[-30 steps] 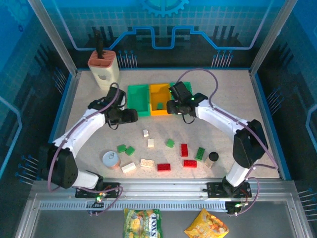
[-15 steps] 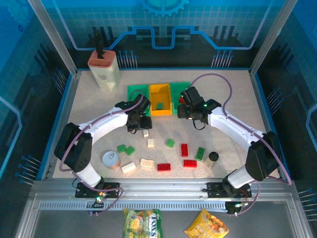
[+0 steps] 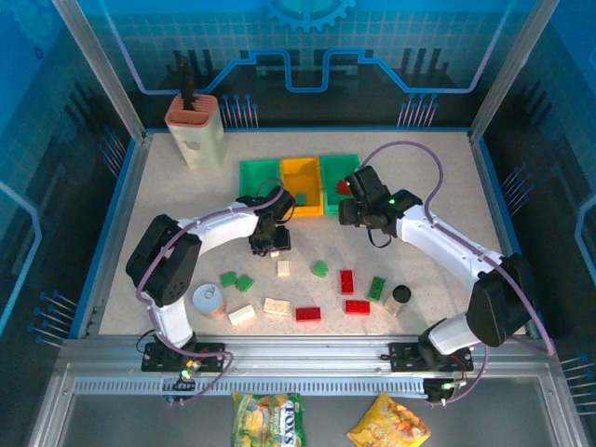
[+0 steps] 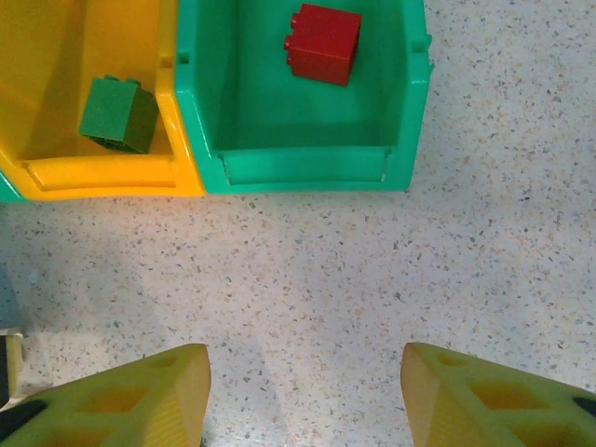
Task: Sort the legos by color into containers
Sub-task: Pick up the lego from the center of the table.
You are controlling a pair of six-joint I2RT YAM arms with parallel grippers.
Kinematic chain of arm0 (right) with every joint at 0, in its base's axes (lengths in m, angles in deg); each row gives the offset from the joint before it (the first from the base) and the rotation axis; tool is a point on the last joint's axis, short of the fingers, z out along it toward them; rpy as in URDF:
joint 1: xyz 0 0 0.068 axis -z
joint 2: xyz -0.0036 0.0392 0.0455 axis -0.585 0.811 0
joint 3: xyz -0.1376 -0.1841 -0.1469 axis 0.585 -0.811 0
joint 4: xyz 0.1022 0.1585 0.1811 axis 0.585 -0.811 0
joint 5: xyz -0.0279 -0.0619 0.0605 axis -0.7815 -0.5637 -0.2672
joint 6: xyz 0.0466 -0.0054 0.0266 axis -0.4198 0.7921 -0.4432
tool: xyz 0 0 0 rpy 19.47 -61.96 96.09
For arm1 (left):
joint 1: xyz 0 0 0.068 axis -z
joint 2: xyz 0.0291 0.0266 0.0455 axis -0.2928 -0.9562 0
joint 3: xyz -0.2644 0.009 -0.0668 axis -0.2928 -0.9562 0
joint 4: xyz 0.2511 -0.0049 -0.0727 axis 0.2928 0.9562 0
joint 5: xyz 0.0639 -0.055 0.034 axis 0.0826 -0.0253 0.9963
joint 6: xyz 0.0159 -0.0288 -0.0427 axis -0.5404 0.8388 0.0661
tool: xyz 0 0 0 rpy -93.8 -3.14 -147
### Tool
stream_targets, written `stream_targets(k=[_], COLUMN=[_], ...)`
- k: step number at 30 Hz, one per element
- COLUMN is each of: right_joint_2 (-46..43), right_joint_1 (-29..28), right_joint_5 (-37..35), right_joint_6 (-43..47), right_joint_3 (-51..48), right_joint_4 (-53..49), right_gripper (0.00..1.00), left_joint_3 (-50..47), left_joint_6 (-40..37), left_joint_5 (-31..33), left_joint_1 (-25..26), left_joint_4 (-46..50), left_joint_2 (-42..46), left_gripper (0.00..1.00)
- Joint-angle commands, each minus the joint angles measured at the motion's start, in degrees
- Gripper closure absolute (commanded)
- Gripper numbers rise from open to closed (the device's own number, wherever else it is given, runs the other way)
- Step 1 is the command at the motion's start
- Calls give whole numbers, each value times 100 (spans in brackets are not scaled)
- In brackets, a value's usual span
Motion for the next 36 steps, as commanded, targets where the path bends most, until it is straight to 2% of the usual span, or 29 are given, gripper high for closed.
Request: stream_targets(k=[1,20,36], right_joint_2=[-118,-77,-119], right_joint_1=[68,74,68], right_joint_5=[-114,-68,-179], right_joint_6=[-121,-203,-124], right_joint_3=[-101,-94,39], right_joint_4=[-68,-71,-244], right_gripper=[43,44,44], left_joint_3=[-7,-6,414], left_joint_6=[0,-151,-524], left_joint_5=[-127,-66,57], left_joint_1=[53,64,-42], left_joint_4=[-118,-96,240], left_joint_2=[-103,-175,94], left_gripper=[49,69,73])
